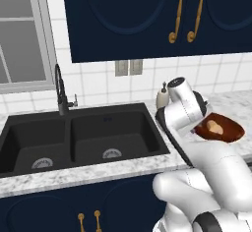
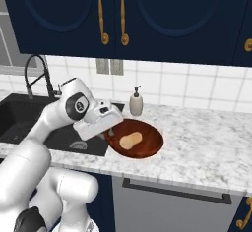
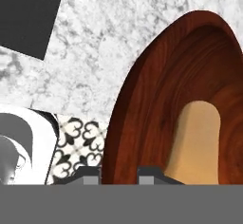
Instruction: Pick the squash from the sink and place it in the bowl. Then pick the bowl and place it in the microwave. Then close the microwave door and press the start button.
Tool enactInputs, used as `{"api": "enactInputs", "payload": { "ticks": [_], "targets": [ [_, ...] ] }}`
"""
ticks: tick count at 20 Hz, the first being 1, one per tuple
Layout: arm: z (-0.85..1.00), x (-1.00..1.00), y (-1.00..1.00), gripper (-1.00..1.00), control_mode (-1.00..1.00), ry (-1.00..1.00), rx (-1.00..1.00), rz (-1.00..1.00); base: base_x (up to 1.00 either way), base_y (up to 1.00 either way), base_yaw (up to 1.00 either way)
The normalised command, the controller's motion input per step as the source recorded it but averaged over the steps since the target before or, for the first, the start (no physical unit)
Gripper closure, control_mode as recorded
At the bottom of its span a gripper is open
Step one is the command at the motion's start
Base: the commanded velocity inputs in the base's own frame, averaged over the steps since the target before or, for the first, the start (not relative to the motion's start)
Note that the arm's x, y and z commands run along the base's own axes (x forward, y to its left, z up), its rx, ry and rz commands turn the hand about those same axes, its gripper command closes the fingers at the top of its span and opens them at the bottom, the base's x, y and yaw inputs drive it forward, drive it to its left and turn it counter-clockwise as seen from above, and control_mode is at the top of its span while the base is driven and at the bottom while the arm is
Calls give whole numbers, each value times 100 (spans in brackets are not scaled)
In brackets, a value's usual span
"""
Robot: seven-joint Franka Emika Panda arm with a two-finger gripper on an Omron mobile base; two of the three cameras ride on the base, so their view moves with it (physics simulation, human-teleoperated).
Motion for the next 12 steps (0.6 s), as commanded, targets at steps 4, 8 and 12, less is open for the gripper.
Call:
{"api": "enactInputs", "payload": {
  "ticks": [4,8,12],
  "targets": [
    [100,-33,18,100,-100,2,4,16,0,0,0],
    [100,-36,66,100,-100,-1,0,18,0,0,0],
    [96,-44,89,100,-100,-2,0,29,0,0,0]
  ]
}}
